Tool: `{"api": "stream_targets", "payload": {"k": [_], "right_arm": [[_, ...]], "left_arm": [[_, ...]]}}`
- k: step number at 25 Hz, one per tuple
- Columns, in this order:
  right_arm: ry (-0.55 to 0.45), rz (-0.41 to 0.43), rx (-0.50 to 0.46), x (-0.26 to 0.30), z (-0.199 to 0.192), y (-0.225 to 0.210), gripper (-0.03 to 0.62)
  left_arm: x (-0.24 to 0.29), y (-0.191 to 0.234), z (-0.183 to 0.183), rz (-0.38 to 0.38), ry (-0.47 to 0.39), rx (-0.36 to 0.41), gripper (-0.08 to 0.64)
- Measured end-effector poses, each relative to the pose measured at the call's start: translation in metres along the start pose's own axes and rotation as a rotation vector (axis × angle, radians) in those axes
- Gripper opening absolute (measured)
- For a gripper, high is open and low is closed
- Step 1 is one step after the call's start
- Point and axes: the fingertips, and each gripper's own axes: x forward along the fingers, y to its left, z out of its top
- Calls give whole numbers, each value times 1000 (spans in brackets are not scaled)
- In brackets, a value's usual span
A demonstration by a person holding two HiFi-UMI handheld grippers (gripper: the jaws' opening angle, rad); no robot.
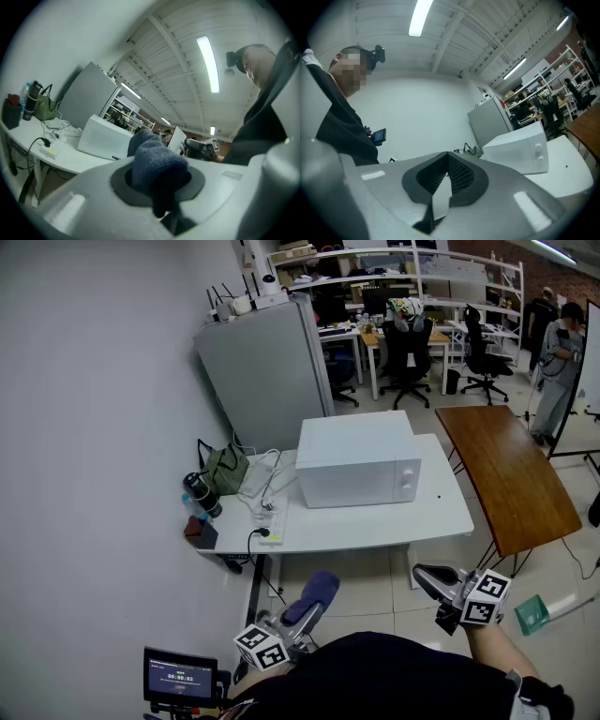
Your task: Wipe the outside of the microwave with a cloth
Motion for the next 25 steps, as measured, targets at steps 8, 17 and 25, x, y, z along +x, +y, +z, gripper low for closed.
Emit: {"api": "stream_targets", "payload": {"k": [8, 17, 25], "right_arm": [[4, -21, -43, 154, 18, -3, 5], [-1, -109, -41, 213, 36, -62, 5], [-28, -53, -61, 200, 51, -193, 5]], "left_arm": [[-23, 123, 89, -47, 17, 23, 60], [23, 225, 121, -106, 38, -27, 60], [123, 302, 142, 64, 80, 31, 60]]}}
